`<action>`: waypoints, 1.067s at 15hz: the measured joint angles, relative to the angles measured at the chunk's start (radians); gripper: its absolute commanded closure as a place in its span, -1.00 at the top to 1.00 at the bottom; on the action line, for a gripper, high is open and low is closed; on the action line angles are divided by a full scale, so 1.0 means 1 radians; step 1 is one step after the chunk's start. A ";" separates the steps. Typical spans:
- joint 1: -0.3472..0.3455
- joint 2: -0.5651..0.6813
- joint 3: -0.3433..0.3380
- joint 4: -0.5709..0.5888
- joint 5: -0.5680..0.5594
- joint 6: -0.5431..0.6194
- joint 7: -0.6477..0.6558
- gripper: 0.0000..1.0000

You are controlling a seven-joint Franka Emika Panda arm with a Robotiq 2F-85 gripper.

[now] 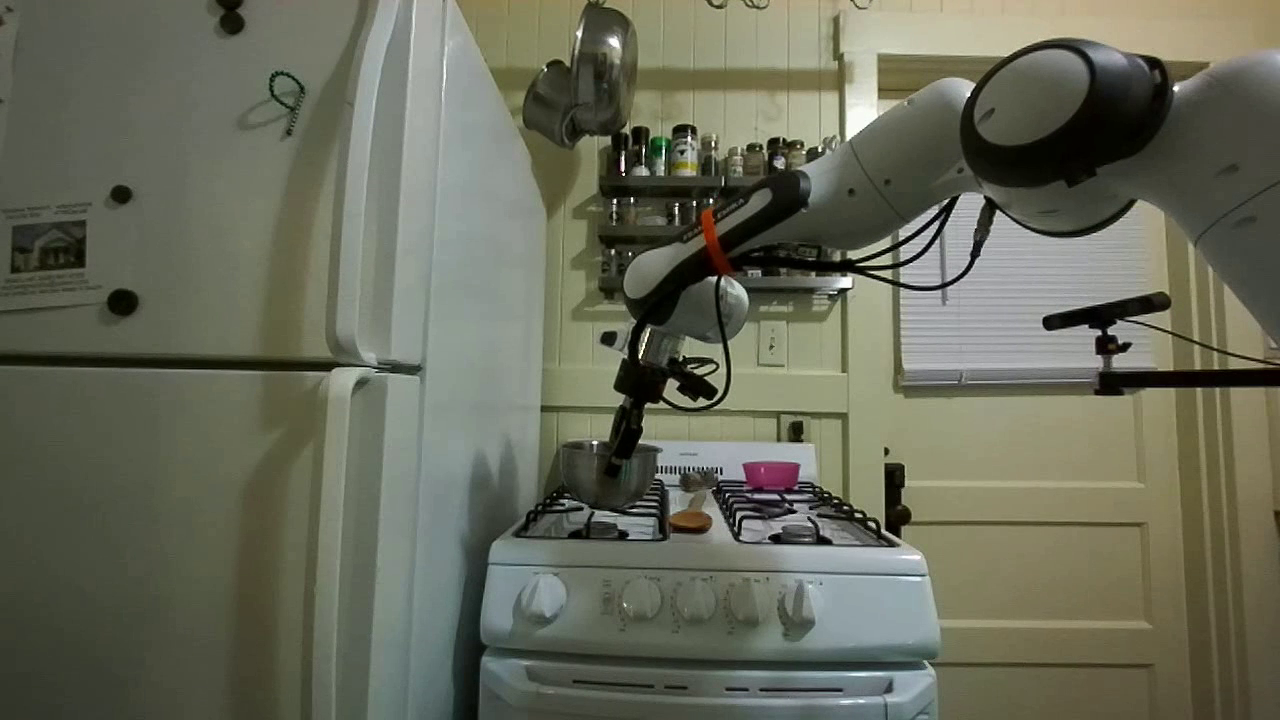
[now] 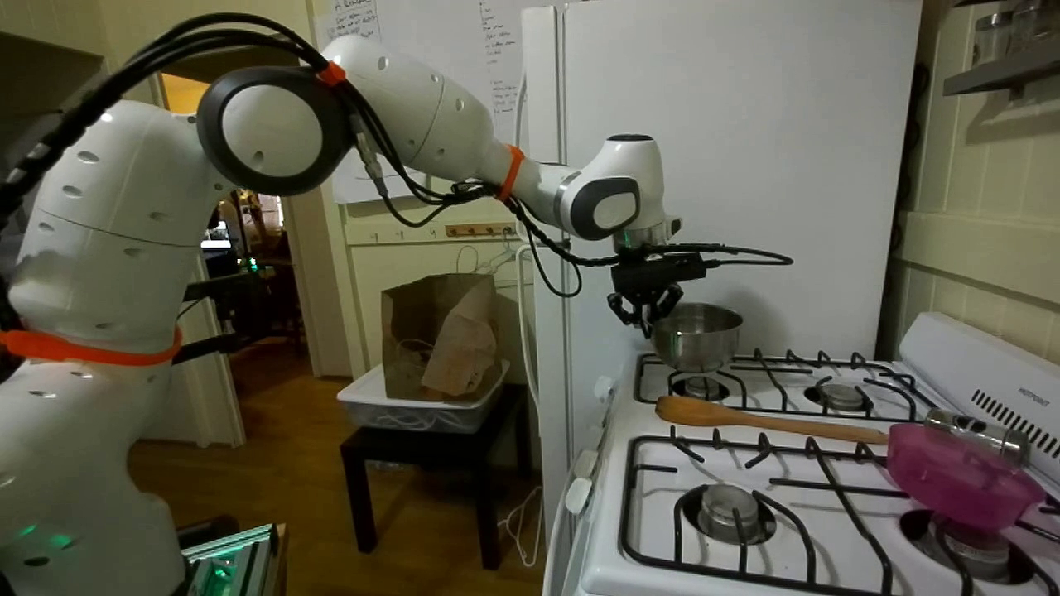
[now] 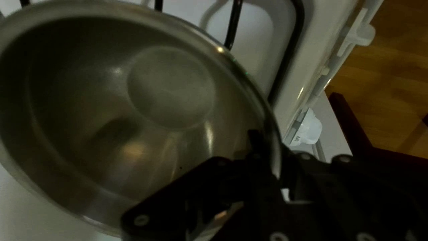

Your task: Move the silver bowl to the left

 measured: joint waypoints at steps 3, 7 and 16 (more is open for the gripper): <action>0.000 0.018 0.002 0.025 -0.001 0.000 -0.022 -0.96; 0.001 0.040 0.008 0.054 0.000 -0.010 -0.043 -0.96; 0.002 0.053 0.006 0.104 -0.003 -0.117 -0.053 0.11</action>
